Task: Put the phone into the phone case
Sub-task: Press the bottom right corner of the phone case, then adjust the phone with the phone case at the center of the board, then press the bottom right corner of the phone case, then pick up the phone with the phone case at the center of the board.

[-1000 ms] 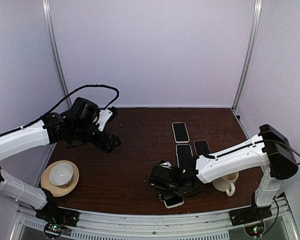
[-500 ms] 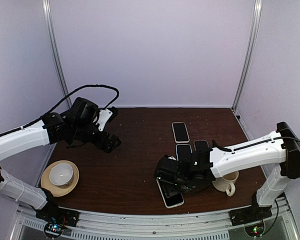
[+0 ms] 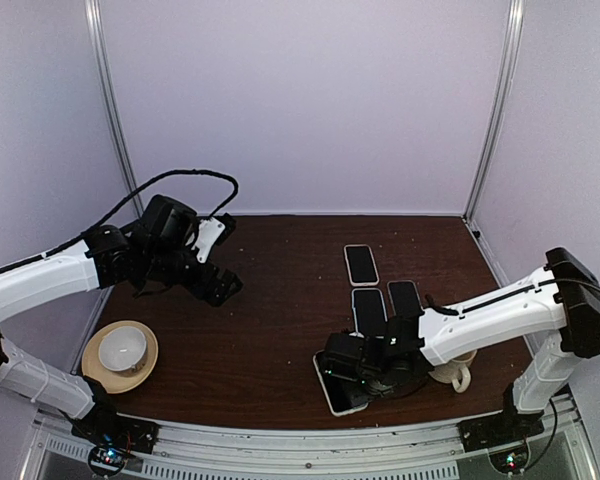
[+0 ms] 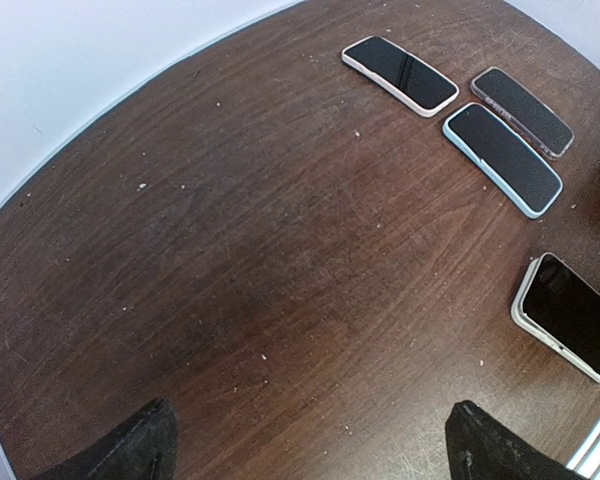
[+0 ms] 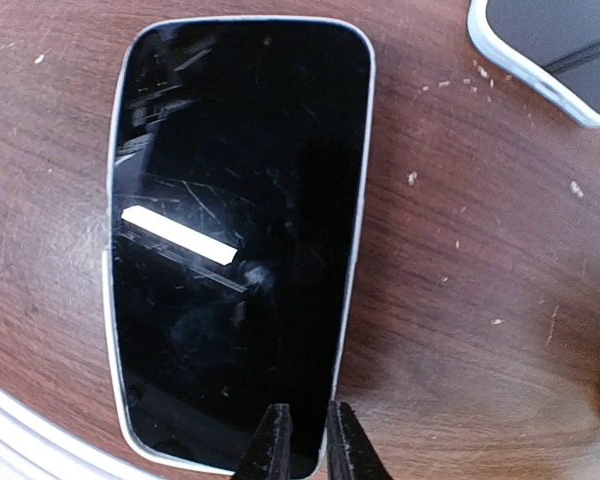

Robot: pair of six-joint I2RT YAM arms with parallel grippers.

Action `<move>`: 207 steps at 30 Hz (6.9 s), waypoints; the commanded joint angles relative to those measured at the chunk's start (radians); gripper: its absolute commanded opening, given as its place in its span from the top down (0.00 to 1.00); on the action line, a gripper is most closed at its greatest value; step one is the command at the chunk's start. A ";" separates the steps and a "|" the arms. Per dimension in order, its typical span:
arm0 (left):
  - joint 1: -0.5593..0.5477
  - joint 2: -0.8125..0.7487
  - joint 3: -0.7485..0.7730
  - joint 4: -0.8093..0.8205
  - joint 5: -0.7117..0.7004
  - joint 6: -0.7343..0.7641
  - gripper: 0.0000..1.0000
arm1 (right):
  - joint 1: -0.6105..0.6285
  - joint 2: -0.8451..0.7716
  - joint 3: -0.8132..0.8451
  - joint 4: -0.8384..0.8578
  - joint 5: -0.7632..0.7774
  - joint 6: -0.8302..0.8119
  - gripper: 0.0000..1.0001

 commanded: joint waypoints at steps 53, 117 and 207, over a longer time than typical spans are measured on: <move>0.008 -0.031 -0.010 0.038 0.025 0.021 0.03 | -0.010 0.209 0.136 -0.010 -0.099 0.068 0.01; 0.008 -0.020 -0.017 0.044 0.017 0.043 0.03 | -0.024 -0.003 0.064 -0.140 -0.059 -0.010 0.46; -0.137 0.060 -0.404 0.835 0.271 -0.468 0.06 | -0.042 -0.001 -0.067 0.413 0.105 -0.283 0.73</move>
